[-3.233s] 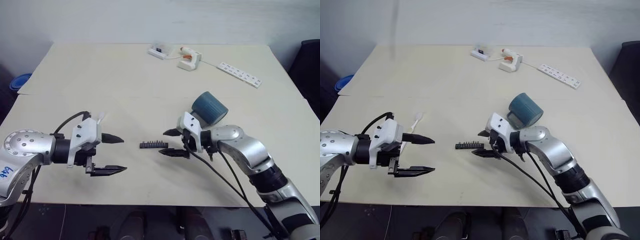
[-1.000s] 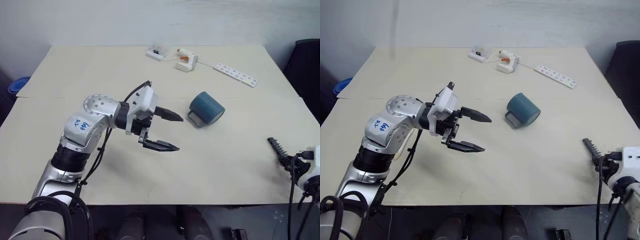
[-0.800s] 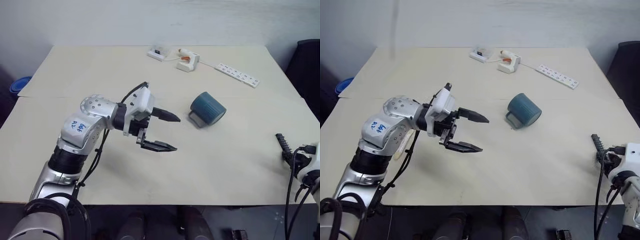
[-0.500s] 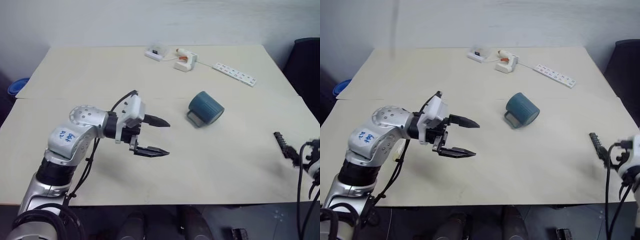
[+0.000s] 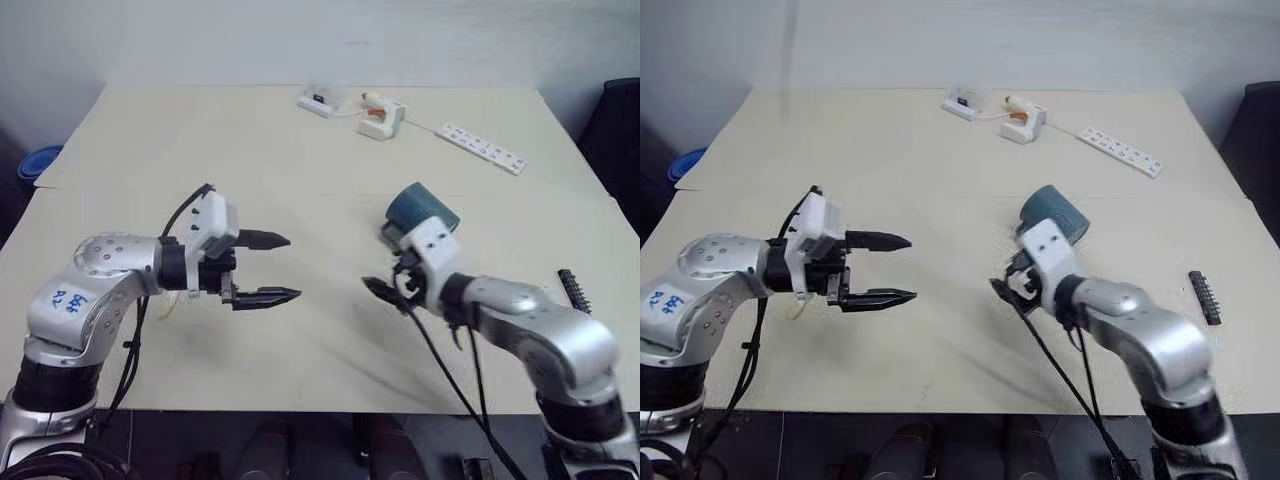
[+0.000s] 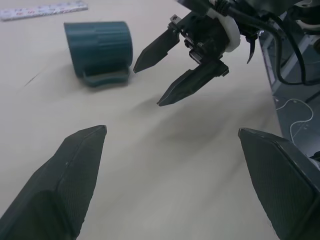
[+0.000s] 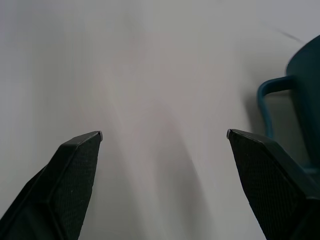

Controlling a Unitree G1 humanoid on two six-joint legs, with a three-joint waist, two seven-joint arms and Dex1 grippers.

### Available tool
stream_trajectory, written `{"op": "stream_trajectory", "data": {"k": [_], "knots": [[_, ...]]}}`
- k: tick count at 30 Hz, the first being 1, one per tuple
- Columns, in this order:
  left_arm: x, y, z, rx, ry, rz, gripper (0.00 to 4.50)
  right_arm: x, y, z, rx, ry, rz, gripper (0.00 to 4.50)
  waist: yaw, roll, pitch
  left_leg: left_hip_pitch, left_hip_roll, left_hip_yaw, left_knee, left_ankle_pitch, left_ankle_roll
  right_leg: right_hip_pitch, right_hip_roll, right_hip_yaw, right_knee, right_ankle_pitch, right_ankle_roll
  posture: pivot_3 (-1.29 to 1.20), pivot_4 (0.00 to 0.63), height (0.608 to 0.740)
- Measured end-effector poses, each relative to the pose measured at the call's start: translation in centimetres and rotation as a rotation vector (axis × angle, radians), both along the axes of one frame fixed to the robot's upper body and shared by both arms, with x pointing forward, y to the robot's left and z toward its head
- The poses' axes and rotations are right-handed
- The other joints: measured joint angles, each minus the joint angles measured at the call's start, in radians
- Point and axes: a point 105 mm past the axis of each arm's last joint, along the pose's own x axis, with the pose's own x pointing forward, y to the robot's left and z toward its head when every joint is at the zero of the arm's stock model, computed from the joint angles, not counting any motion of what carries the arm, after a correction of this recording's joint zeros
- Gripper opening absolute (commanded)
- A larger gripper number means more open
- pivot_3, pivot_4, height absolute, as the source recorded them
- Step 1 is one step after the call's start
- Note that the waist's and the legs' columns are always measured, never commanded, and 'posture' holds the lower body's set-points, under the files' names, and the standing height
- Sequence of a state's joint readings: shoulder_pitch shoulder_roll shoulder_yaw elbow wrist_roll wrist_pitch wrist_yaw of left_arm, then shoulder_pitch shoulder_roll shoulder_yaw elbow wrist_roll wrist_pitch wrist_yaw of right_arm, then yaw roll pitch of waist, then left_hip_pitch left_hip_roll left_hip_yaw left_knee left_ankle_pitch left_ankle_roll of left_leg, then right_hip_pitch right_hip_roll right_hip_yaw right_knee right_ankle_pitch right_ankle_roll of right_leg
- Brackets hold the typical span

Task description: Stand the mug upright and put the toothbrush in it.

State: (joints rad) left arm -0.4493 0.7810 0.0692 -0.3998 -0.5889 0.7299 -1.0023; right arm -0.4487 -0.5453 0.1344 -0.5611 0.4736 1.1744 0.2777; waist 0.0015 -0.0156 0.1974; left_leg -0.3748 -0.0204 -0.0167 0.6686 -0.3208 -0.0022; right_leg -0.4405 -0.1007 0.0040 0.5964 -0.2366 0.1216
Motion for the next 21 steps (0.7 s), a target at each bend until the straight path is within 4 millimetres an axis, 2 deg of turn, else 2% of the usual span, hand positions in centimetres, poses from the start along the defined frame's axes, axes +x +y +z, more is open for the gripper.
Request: {"op": "stream_trajectory", "data": {"k": [2, 5, 8, 13, 17, 21], "knots": [[-0.1, -0.1, 0.2, 0.007, -0.016, 0.007, 4.50, 1.7, -0.1, -0.4, -0.079, -0.021, -0.036, 4.17, -0.004, 0.000, 0.000, 0.000, -0.001, 0.002, 0.000, 0.000, 0.001, 0.000, 0.000, 0.001, -0.002, 0.002, 0.003, 0.00, 0.150, 0.740], [-0.2, -0.2, 0.3, 0.002, -0.023, 0.012, 4.50, 3.8, -0.8, 0.2, -0.161, -0.081, -0.082, 4.17, -0.004, 0.000, 0.000, 0.000, -0.002, 0.002, -0.001, -0.001, 0.002, 0.000, 0.002, 0.000, -0.003, 0.002, 0.003, 0.00, 0.150, 0.740], [-0.1, -0.2, 0.4, 0.000, -0.024, 0.021, 4.50, 4.7, -1.1, 0.4, -0.187, -0.107, -0.096, 4.17, -0.004, 0.000, 0.000, 0.000, -0.001, 0.002, -0.003, 0.000, 0.001, -0.002, 0.004, 0.000, -0.001, 0.001, 0.001, 0.00, 0.150, 0.740], [-0.2, -0.5, 0.5, 0.002, -0.039, 0.023, 4.50, 6.4, -1.6, -0.8, -0.213, -0.082, -0.109, 4.17, -0.010, 0.000, 0.000, 0.000, -0.001, 0.004, -0.002, -0.001, 0.001, -0.002, 0.004, 0.001, 0.000, 0.001, 0.001, 0.00, 0.150, 0.740], [-0.2, -0.6, 0.6, 0.003, -0.051, 0.018, 4.50, 7.9, -0.8, -1.0, -0.169, -0.068, -0.089, 4.17, -0.023, -0.002, -0.001, 0.004, -0.001, 0.004, -0.002, 0.000, 0.001, -0.001, 0.004, 0.002, 0.000, 0.001, 0.000, 0.00, 0.150, 0.740], [-0.2, -0.9, 1.1, 0.001, -0.081, 0.006, 4.50, 9.2, -0.4, -1.2, -0.120, -0.037, -0.064, 3.24, -0.031, -0.002, -0.001, 0.007, 0.000, 0.003, -0.002, 0.001, 0.000, 0.001, 0.005, 0.002, 0.001, 0.003, -0.002, 0.00, 0.150, 0.740]]}}
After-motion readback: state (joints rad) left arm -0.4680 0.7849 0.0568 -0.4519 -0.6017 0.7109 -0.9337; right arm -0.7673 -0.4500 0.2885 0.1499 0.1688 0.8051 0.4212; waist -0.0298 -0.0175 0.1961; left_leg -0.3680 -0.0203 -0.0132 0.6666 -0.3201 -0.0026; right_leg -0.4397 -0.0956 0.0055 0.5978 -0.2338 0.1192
